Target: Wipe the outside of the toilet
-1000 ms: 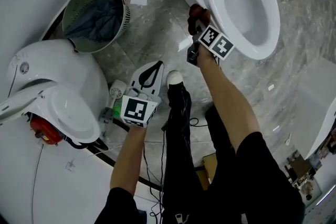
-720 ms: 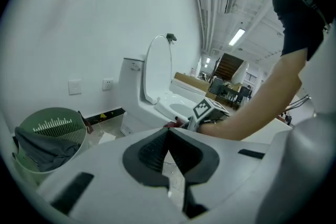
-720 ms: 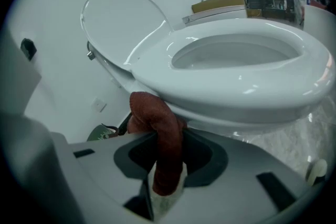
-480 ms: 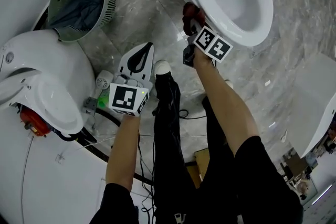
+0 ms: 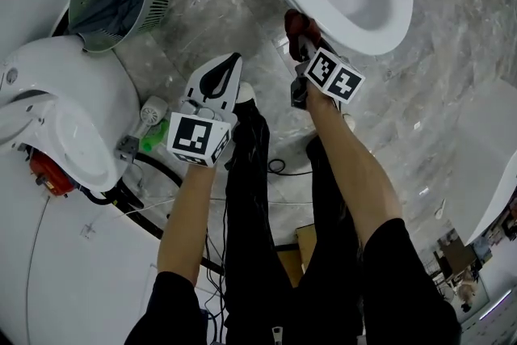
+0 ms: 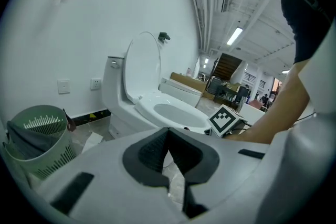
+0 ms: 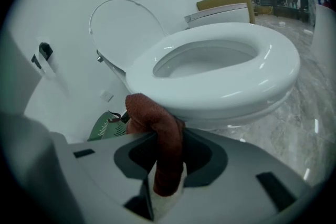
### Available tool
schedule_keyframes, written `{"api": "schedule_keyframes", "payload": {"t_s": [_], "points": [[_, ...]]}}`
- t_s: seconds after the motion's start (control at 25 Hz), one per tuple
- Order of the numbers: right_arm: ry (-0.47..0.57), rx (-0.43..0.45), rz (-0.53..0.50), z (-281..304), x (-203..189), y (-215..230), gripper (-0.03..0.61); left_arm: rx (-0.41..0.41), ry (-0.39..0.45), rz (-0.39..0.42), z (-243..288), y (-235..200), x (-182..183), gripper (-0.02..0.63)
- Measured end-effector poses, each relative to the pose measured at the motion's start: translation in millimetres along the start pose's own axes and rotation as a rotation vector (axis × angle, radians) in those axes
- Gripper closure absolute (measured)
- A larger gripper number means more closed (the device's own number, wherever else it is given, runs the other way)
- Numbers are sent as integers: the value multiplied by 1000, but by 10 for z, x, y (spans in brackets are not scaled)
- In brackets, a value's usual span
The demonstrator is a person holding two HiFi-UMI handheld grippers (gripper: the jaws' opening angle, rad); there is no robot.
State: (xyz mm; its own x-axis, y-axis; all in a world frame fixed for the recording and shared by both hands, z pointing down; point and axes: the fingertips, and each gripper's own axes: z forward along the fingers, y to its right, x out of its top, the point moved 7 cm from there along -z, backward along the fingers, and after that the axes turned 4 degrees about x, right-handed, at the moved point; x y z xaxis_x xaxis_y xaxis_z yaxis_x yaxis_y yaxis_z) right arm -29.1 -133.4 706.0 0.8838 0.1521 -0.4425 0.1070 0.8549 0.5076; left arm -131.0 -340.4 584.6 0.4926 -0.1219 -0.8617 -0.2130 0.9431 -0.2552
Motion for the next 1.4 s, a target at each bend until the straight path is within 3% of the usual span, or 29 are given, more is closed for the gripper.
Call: {"api": "schedule_keyframes", "payload": {"t_s": [0.4,0.96,1.24,1.4], "points": [[-61,-29,-17,-430,-15,665,465,-38,-15,17,329,494,-36,614],[-79,-201,-47,-852,297,1699,466,-62,-23,11,654,924,-65,614],[-80,-198,-100,-889,554,1965,468,-13,6,17,605,1011,-46,614],[-127,-192,-139,-961,457,1982,465,19,27,28,528,1074,-101,615]]}}
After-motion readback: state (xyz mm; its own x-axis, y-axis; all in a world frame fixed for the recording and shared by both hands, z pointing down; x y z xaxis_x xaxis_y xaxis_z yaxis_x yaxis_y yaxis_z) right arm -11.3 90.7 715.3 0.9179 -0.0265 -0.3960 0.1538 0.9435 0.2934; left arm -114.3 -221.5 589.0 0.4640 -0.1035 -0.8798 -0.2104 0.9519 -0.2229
